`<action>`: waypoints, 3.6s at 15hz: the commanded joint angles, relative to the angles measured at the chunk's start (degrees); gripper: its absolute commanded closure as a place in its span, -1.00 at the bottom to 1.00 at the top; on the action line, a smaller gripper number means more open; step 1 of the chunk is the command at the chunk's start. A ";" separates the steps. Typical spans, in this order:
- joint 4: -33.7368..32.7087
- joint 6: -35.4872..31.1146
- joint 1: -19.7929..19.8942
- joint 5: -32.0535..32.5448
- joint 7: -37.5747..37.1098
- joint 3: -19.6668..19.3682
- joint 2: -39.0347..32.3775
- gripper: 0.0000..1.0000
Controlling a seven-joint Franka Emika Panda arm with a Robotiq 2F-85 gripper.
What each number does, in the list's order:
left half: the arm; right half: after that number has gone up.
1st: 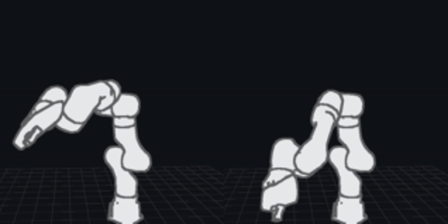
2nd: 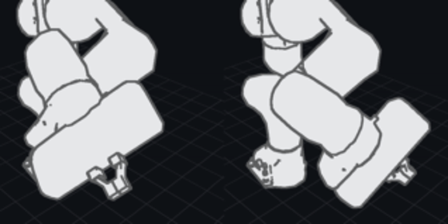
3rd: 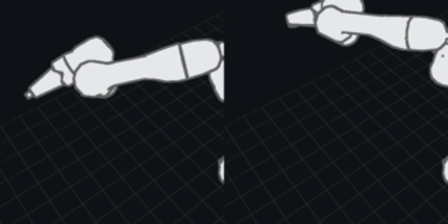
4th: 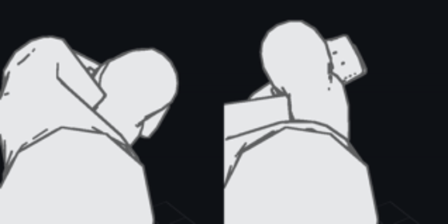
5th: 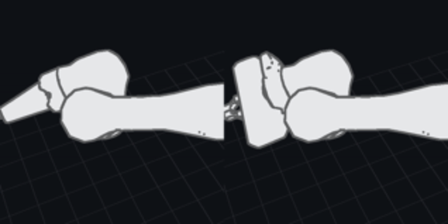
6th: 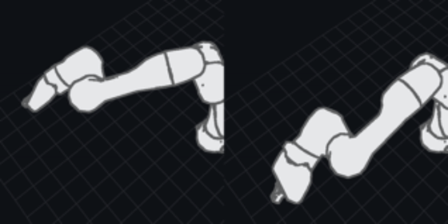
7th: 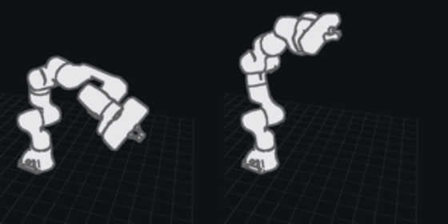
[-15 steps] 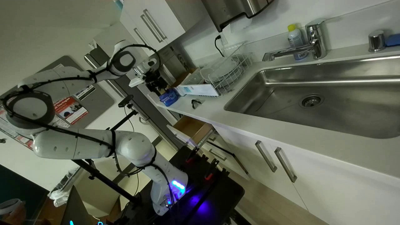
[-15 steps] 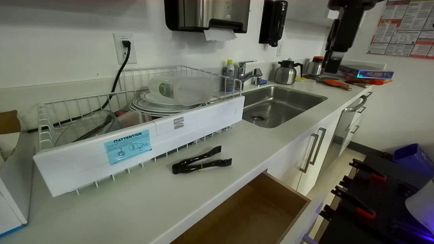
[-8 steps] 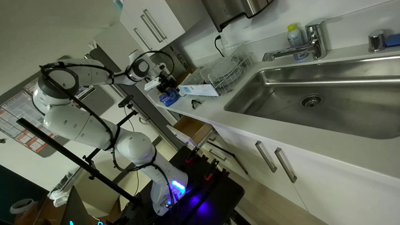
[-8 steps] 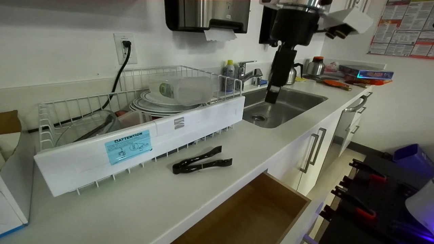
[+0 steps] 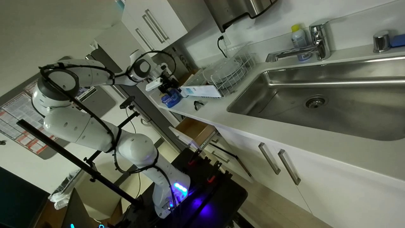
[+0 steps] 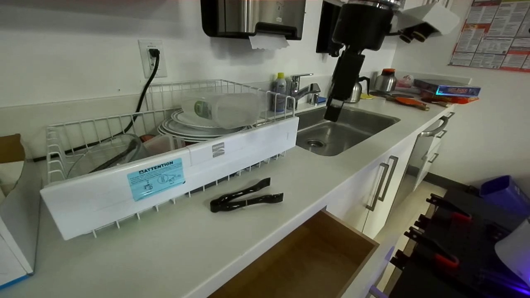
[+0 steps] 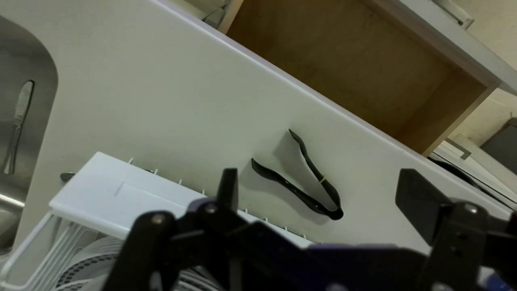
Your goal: Place the tongs in the drawer then close it
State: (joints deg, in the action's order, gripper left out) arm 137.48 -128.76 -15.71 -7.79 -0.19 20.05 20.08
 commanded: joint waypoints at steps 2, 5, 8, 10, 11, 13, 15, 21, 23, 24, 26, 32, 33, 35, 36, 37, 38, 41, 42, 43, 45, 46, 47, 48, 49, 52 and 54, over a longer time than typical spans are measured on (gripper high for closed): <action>-0.29 -7.39 -1.37 0.76 -0.97 -0.06 -5.19 -1.00; 0.30 -17.30 -0.72 4.45 -3.38 1.46 -11.32 -1.00; -0.77 -24.84 -0.32 10.15 -6.77 1.57 -19.05 -1.00; -1.88 -26.60 -0.68 15.88 -10.79 0.84 -23.37 -1.00; -2.50 -26.95 -1.23 18.37 -12.54 0.23 -25.11 -1.00; -4.00 -27.13 -2.49 22.62 -15.45 -1.22 -28.19 -1.00; -6.13 -26.91 -2.03 25.20 -17.14 -0.78 -31.29 -1.00; -13.05 -25.78 -5.95 20.63 -13.20 -3.26 -40.02 -1.00; -15.00 -25.43 -6.65 20.27 -12.87 -3.84 -42.23 -1.00; -15.89 -25.30 -6.96 20.11 -12.76 -4.10 -43.10 -0.77; -17.26 -25.12 -7.60 20.09 -12.55 -4.71 -44.37 -0.32; -18.71 -25.34 -8.44 19.53 -13.14 -5.47 -44.07 0.62; -18.50 -25.51 -8.58 19.57 -13.33 -5.65 -43.70 0.80; -18.23 -25.33 -8.97 19.76 -13.82 -5.95 -43.07 1.00; -17.71 -25.33 -9.23 19.94 -14.19 -6.09 -42.42 1.00; -17.26 -24.92 -9.60 20.15 -14.71 -6.29 -41.73 1.00; -16.32 -24.58 -9.47 19.27 -14.60 -5.67 -40.69 0.95; -12.63 -21.41 -9.36 17.06 -12.16 -3.07 -36.73 0.95; -10.61 -19.71 -8.69 15.56 -9.84 -1.08 -34.87 0.95; -9.19 -17.85 -8.35 14.11 -7.74 0.50 -33.44 0.95; -5.97 -14.10 -8.46 13.27 -2.80 2.70 -30.01 0.95; -4.45 -13.52 -8.13 11.78 0.34 4.27 -28.54 0.95; -3.11 -13.30 -7.84 10.02 3.36 5.59 -27.12 0.95; -7.56 -14.76 -9.16 12.70 -1.74 3.43 -32.29 0.95; -6.63 -14.66 -9.31 12.20 -1.18 3.99 -31.31 0.81; -6.99 -14.69 -9.32 12.24 -1.26 3.57 -31.83 0.81; -7.35 -14.00 -10.06 14.87 -3.23 2.63 -32.53 0.95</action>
State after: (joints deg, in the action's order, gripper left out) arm 130.44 -143.58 -24.78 4.66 -1.61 23.66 -12.19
